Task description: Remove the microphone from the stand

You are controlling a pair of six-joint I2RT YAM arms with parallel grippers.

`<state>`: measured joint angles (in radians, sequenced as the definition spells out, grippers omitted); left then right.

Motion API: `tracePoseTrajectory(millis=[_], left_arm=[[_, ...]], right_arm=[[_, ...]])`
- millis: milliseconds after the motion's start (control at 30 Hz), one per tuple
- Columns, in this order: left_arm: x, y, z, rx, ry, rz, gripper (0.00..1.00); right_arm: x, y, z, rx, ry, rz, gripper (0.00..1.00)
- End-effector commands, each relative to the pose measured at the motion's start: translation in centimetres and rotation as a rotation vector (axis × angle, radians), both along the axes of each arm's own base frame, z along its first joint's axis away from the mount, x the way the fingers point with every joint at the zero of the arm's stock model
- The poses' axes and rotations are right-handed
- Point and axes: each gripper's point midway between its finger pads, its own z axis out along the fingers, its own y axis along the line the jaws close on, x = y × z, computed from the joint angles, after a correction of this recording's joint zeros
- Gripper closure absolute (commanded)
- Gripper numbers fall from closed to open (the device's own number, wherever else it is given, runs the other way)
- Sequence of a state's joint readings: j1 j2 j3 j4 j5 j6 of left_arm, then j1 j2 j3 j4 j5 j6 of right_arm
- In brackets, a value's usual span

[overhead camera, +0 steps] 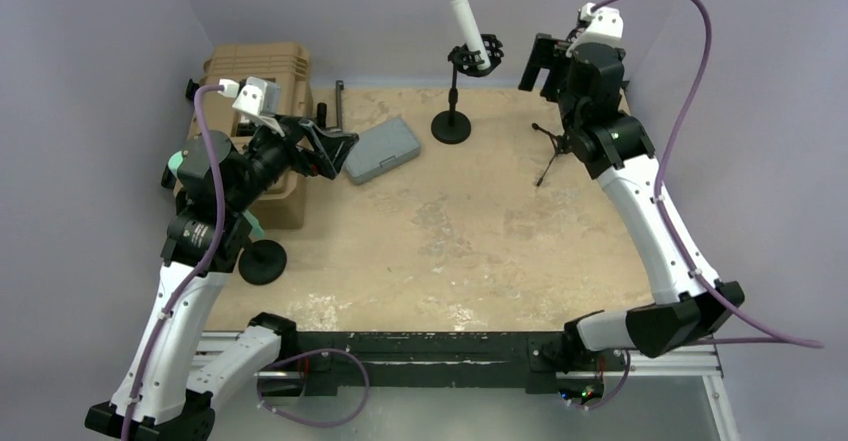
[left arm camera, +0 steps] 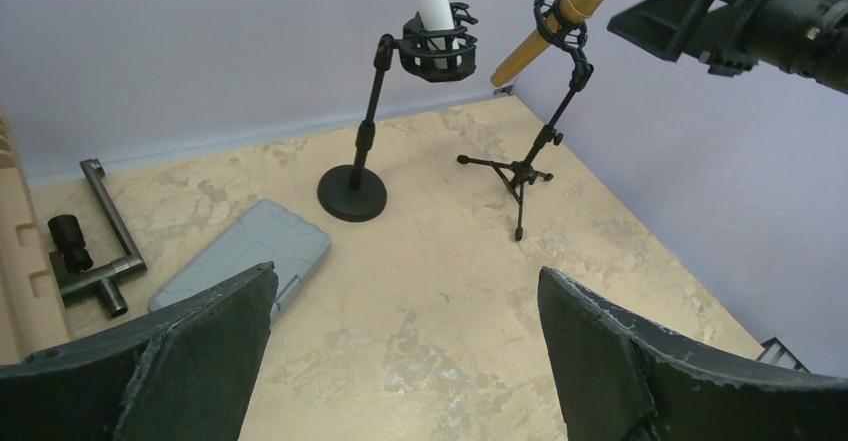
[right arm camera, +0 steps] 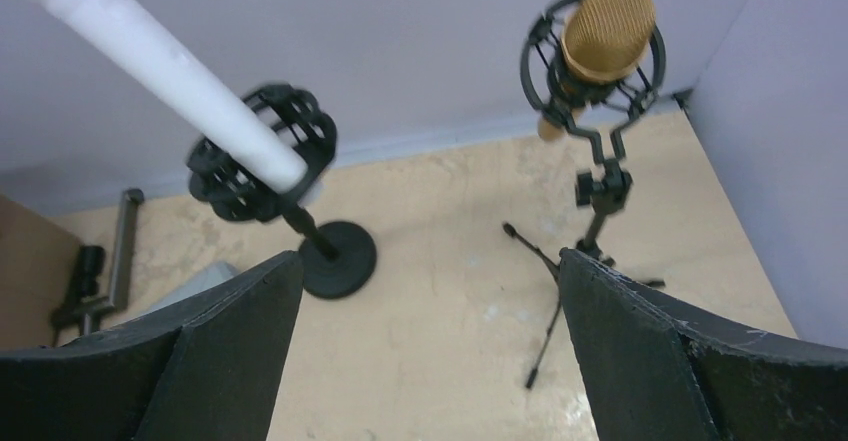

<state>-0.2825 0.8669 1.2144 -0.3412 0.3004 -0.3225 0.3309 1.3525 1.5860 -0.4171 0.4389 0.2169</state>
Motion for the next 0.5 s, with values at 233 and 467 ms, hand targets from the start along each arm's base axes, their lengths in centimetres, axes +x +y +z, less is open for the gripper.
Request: tracePoseTrajectory(millis=[233, 467], left_arm=[[0.0, -0.8, 1.2, -0.06, -0.031, -0.044, 0.0], [0.0, -1.3, 1.1, -0.072, -0.019, -0.067, 0.0]], right_arm=[[6.1, -5.0, 6.5, 0.115, -0.197, -0.075, 0.14], [9.8, -8.1, 4.9, 0.111, -0.162, -0.103, 0.05]])
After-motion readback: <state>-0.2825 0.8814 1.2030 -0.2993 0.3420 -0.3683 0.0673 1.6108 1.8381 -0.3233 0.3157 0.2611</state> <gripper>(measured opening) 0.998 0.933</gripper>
